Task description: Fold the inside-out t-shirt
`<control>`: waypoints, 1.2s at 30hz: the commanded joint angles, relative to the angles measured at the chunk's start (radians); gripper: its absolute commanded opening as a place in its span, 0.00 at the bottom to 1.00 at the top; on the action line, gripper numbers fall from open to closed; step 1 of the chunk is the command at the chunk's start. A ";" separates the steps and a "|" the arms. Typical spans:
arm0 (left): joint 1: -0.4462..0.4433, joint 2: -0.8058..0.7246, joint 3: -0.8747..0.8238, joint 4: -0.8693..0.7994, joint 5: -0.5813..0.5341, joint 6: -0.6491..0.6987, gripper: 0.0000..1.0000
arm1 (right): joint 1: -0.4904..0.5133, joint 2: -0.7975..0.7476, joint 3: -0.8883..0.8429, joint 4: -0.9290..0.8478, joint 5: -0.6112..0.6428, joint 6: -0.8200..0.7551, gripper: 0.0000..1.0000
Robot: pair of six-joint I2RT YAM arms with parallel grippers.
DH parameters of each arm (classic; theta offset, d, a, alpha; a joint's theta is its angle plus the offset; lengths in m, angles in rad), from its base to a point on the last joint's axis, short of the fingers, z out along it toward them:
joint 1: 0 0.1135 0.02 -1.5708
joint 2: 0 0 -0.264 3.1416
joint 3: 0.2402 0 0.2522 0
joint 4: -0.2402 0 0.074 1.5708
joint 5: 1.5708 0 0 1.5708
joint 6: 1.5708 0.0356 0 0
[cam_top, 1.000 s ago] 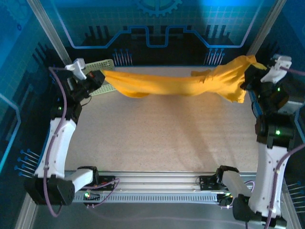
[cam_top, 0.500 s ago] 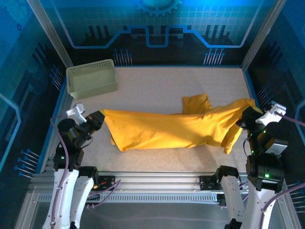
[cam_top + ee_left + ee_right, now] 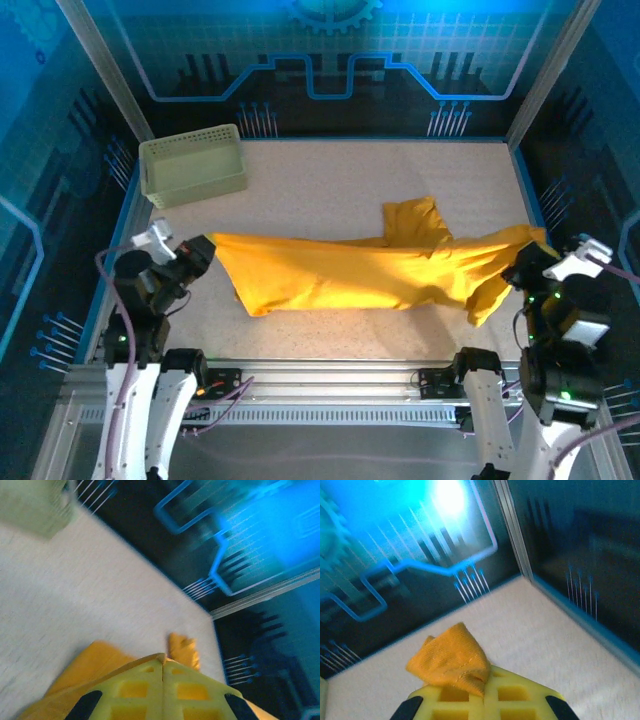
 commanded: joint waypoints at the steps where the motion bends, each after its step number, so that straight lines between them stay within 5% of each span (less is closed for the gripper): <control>1: 0.010 -0.044 0.156 0.045 -0.048 0.075 0.00 | 0.024 0.004 0.155 0.108 0.063 -0.059 0.00; 11: 0.010 -0.025 0.513 0.077 -0.149 0.169 0.00 | 0.124 0.113 0.554 0.237 0.125 -0.221 0.00; 19: 0.009 0.233 0.576 0.159 -0.148 0.152 0.00 | 0.246 0.382 0.691 0.361 0.122 -0.361 0.00; 27: 0.007 0.624 0.571 0.214 -0.137 0.119 0.00 | 0.240 0.669 0.578 0.445 0.049 -0.367 0.00; 36: -0.036 1.096 0.578 0.266 -0.086 0.123 0.07 | 0.100 0.956 0.283 0.648 -0.110 -0.212 0.01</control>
